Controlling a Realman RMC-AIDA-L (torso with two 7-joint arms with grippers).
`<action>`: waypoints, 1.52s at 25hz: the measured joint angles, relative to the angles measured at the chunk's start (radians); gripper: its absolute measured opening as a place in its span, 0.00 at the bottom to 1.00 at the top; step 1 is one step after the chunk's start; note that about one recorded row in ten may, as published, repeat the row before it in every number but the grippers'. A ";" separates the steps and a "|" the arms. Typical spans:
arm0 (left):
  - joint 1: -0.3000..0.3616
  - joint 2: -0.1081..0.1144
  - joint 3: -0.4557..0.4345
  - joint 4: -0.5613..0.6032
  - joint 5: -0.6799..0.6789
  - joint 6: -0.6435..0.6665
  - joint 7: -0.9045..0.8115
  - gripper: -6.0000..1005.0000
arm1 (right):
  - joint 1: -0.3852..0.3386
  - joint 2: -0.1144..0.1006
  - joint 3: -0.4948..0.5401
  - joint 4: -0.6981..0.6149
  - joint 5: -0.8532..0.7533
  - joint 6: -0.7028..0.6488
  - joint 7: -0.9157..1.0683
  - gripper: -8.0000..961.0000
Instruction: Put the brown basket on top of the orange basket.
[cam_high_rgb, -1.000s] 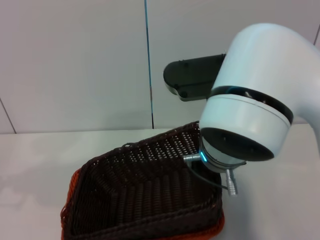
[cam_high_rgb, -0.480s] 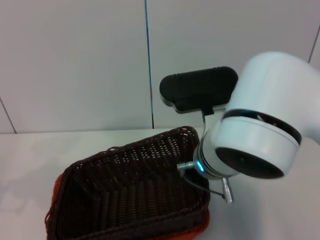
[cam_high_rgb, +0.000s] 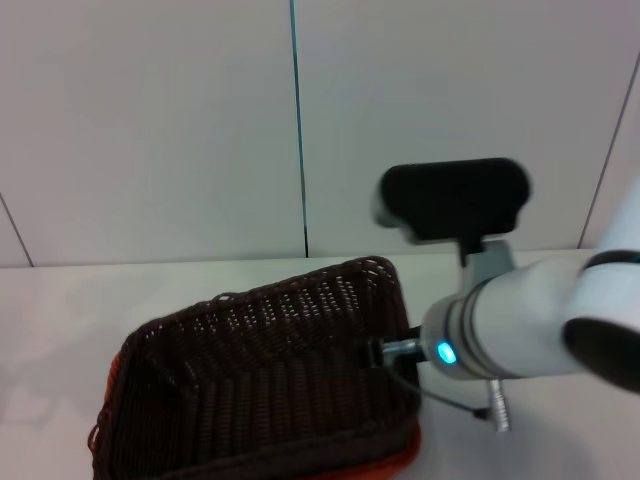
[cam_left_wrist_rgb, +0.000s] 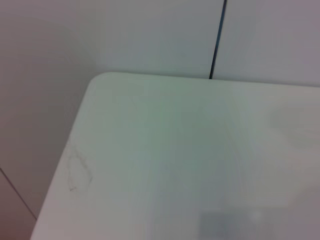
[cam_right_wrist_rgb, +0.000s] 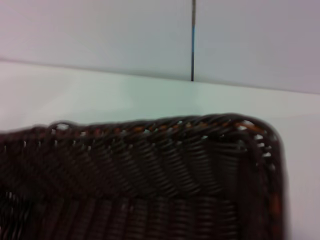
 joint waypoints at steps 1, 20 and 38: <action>-0.002 0.000 0.000 0.000 0.000 0.000 0.000 0.90 | -0.021 -0.004 0.020 0.021 0.000 0.000 -0.011 0.51; -0.018 -0.072 -0.026 -0.028 0.004 0.102 0.002 0.90 | -0.195 -0.029 0.221 0.081 0.000 -0.430 -0.296 0.94; -0.010 -0.269 -0.223 -0.139 0.002 0.365 0.107 0.90 | -0.272 -0.067 0.317 -0.120 0.002 -0.966 -0.480 0.77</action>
